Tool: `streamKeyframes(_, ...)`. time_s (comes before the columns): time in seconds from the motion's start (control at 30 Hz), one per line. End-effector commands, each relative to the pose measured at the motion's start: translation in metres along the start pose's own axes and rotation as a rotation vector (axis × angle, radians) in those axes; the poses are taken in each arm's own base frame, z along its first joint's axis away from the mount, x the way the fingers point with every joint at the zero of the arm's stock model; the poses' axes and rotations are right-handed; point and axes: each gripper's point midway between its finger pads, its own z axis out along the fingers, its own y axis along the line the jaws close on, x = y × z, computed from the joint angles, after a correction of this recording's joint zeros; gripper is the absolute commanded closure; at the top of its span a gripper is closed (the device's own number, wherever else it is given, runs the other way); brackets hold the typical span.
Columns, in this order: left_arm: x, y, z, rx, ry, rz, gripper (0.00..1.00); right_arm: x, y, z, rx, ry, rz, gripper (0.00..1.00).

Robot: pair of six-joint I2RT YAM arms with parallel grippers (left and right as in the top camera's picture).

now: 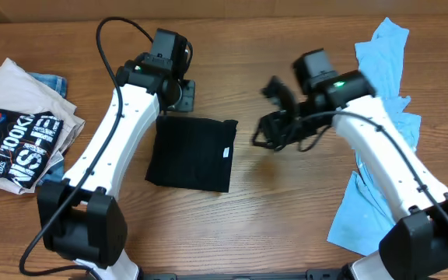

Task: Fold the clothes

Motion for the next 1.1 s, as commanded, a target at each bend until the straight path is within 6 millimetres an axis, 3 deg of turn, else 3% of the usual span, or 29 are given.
streamKeyframes(0.0,0.001,0.033,0.040,-0.057,0.062,-0.011,0.69,-0.002,0.049,0.024,-0.111,0.023,-0.094,0.43)
streamKeyframes(0.13,0.014,0.039,0.073,0.000,0.139,-0.010,0.69,-0.008,0.066,0.055,-0.131,0.044,-0.069,0.43)
streamKeyframes(0.17,0.021,0.045,0.085,-0.003,0.172,-0.022,0.69,-0.009,0.068,0.070,-0.136,0.062,-0.060,0.43)
streamKeyframes(0.3,0.038,0.054,0.106,-0.011,0.249,-0.023,0.68,-0.005,0.070,0.105,-0.157,0.123,-0.063,0.43)
streamKeyframes(0.33,0.050,0.055,0.112,-0.015,0.298,-0.021,0.68,0.001,0.066,0.122,-0.159,0.161,-0.049,0.43)
streamKeyframes(0.5,0.098,0.062,0.117,-0.052,0.502,-0.009,0.72,0.020,0.032,0.160,-0.090,0.277,0.029,0.43)
streamKeyframes(0.63,0.134,0.073,0.103,-0.125,0.669,-0.011,0.76,0.032,-0.010,0.163,0.071,0.328,0.079,0.43)
streamKeyframes(0.67,0.146,0.074,0.097,-0.137,0.723,-0.030,0.79,0.031,-0.031,0.157,0.162,0.322,0.086,0.43)
streamKeyframes(0.9,0.192,0.066,0.067,-0.153,0.936,-0.138,0.90,0.004,-0.125,0.123,0.515,0.208,0.094,0.40)
streamKeyframes(1.07,0.194,0.063,0.062,-0.147,0.949,-0.166,0.94,0.002,-0.142,0.110,0.552,0.197,0.112,0.39)
